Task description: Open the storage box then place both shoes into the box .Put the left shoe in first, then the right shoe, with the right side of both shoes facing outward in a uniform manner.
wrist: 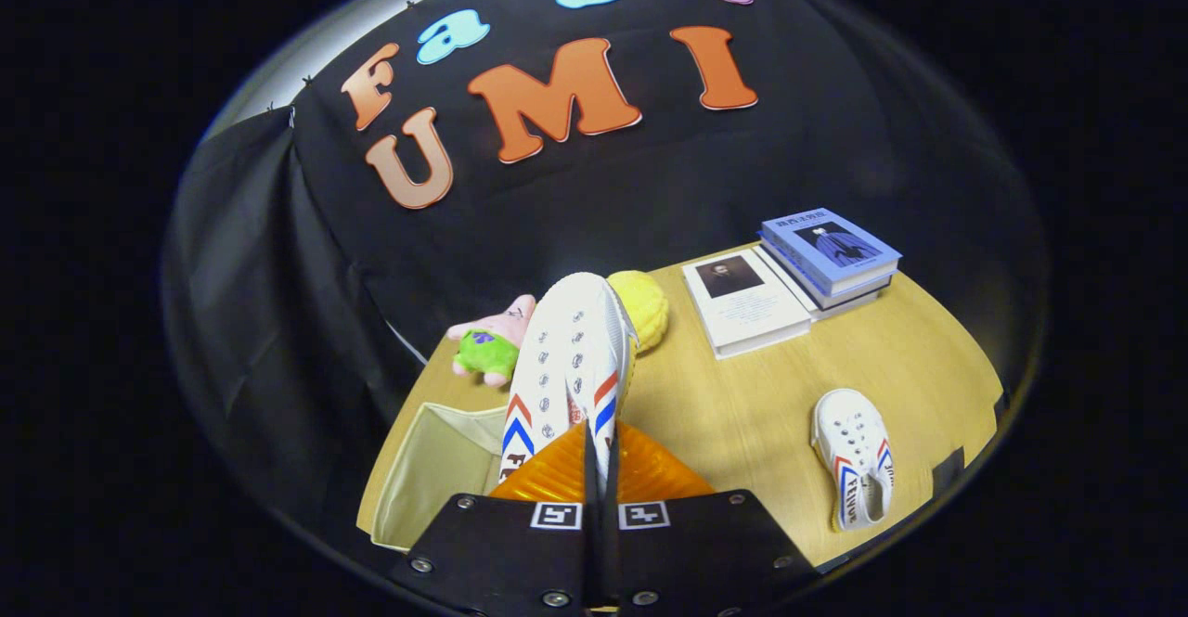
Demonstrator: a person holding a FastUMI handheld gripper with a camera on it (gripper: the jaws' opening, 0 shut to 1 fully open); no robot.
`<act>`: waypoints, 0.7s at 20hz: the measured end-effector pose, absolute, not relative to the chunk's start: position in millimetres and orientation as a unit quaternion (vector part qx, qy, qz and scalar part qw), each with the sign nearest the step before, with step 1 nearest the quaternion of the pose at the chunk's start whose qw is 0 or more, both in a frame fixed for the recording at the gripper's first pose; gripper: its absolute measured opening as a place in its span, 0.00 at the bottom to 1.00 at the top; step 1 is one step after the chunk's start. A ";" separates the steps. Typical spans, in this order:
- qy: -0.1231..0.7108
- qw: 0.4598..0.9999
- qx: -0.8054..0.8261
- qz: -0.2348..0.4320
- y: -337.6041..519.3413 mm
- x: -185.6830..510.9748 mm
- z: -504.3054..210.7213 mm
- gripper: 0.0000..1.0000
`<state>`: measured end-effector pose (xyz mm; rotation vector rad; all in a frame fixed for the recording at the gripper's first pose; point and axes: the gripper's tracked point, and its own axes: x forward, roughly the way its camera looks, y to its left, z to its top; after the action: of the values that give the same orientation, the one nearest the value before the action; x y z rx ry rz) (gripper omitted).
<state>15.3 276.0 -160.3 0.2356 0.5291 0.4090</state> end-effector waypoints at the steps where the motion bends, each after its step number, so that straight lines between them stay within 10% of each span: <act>1: 0.259 0.934 0.116 0.215 290.5 11.4 -158.1 0.00; 14: 0.309 0.892 0.056 0.326 398.1 -38.4 -217.4 0.00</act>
<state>-38.4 398.1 -217.4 0.1162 0.6408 0.6770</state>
